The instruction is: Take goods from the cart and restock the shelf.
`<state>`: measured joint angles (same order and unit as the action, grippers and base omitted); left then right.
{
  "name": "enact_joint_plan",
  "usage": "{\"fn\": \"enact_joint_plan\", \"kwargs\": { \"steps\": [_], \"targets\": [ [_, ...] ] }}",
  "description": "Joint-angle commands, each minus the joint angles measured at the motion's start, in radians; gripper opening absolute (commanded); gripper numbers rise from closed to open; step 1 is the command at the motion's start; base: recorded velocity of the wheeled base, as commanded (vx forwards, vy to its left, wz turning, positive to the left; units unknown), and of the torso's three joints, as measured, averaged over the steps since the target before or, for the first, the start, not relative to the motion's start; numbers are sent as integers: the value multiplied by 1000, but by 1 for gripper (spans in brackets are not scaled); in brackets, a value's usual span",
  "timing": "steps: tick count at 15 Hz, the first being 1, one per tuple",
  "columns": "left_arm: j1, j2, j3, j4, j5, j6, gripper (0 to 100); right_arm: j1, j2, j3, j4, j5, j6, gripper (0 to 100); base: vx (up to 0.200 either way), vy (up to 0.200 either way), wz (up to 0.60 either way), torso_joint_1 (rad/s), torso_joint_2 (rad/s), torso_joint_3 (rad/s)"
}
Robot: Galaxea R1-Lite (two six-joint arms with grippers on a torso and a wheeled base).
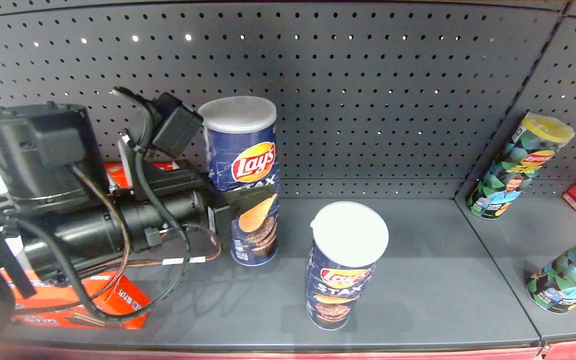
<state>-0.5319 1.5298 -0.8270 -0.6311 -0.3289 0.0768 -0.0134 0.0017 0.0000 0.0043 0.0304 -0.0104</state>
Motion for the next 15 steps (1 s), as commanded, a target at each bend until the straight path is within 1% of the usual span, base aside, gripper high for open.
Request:
{"fn": "enact_joint_plan", "kwargs": {
  "steps": [1,2,3,4,6,7,9,12,15],
  "targets": [
    [9,113,-89,22,-65,4,0,0,3,0,0,0,0,100,0,0,0,0,0,0],
    [20,144,-107,19,-96,12,0,0,3,0,0,0,0,100,0,0,0,0,0,0],
    [49,185,-130,-7,-137,20,0,0,3,0,0,0,0,100,0,0,0,0,0,0],
    [66,243,-153,-52,-193,21,0,0,3,0,0,0,0,100,0,0,0,0,0,0],
    [89,309,-175,-110,-266,20,0,0,3,0,0,0,0,100,0,0,0,0,0,0],
    [89,331,-192,-128,-288,20,0,0,3,0,0,0,0,100,0,0,0,0,0,0],
    [89,391,-259,-168,-329,18,0,0,3,0,0,0,0,100,0,0,0,0,0,0],
    [89,440,-328,-164,-343,20,0,0,3,0,0,0,0,100,0,0,0,0,0,0],
    [90,474,-346,-165,-378,20,0,0,3,0,0,0,0,100,0,0,0,0,0,0]
  ]
}}
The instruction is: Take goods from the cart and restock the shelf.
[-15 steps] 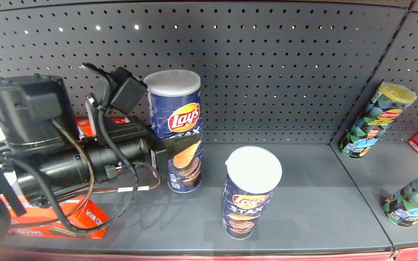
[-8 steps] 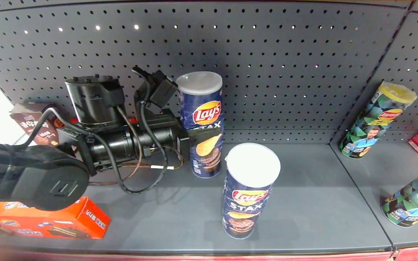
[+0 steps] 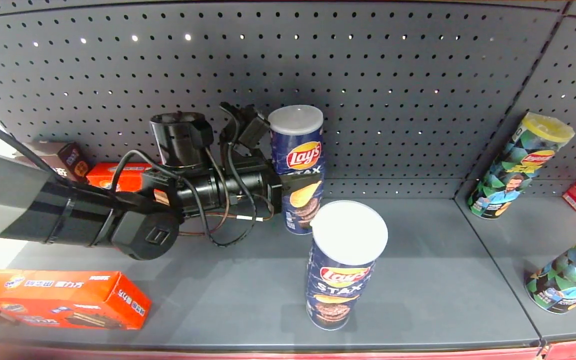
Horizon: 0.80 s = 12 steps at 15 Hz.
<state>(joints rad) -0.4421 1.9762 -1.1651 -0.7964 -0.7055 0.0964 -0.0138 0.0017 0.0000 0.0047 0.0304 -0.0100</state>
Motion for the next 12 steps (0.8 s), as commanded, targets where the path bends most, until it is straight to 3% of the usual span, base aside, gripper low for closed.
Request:
{"fn": "enact_joint_plan", "kwargs": {
  "steps": [1,12],
  "targets": [
    [2,39,-15,-1,-2,0,0,0,3,0,0,0,-1,100,0,0,0,0,0,0],
    [16,118,-80,-3,-17,20,0,0,3,0,0,0,-1,100,0,0,0,0,0,0]
  ]
}}
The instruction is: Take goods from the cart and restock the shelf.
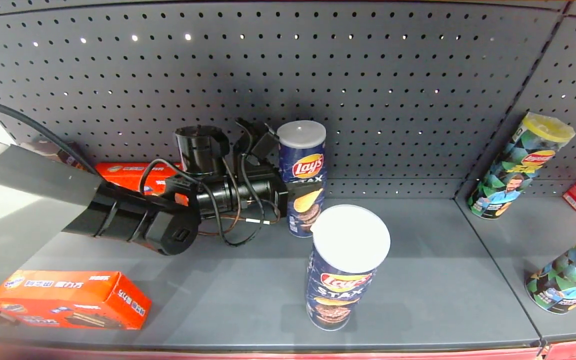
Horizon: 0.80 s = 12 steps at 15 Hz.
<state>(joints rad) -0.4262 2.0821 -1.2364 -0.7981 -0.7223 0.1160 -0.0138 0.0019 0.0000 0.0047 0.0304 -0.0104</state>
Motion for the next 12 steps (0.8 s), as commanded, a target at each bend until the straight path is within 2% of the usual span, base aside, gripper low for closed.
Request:
{"fn": "enact_joint_plan", "kwargs": {
  "steps": [1,4,5,8,12],
  "targets": [
    [-2,13,-15,-3,0,1,0,0,3,0,0,0,0,100,0,0,0,0,0,0],
    [-5,16,-6,-6,1,2,0,0,3,0,0,0,0,100,0,0,0,0,0,0],
    [-5,13,-5,-4,3,-1,100,0,3,0,0,0,0,100,0,0,0,0,0,0],
    [-5,-22,26,10,8,-2,100,0,3,0,0,0,0,100,0,0,0,0,0,0],
    [-8,-119,132,11,34,-4,100,0,3,0,0,0,0,100,0,0,0,0,0,0]
  ]
}}
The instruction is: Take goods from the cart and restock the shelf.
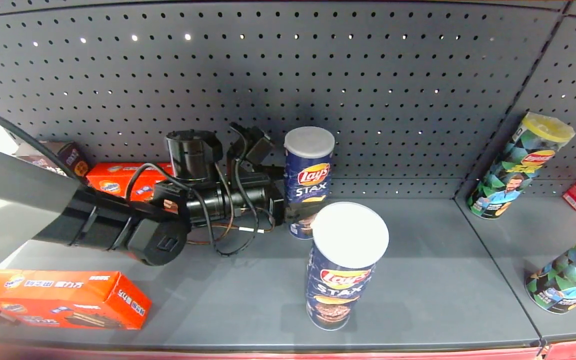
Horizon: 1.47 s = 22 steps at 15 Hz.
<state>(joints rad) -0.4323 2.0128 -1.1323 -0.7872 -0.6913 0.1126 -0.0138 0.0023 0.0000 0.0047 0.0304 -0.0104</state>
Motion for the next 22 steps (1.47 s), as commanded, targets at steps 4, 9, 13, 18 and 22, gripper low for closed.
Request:
{"fn": "enact_joint_plan", "kwargs": {
  "steps": [4,9,13,18,22],
  "targets": [
    [-52,-193,138,117,197,13,100,0,2,0,0,0,0,100,0,0,0,0,0,0],
    [-52,-201,138,195,412,151,100,0,2,0,0,0,0,100,0,0,0,0,0,0],
    [-59,-149,86,194,532,154,100,0,2,0,0,0,0,100,0,0,0,0,0,0],
    [-57,-123,55,189,569,154,100,0,2,0,0,0,0,100,0,0,0,0,0,0],
    [-63,-161,111,183,570,153,100,0,2,0,0,0,0,100,0,0,0,0,0,0]
  ]
}}
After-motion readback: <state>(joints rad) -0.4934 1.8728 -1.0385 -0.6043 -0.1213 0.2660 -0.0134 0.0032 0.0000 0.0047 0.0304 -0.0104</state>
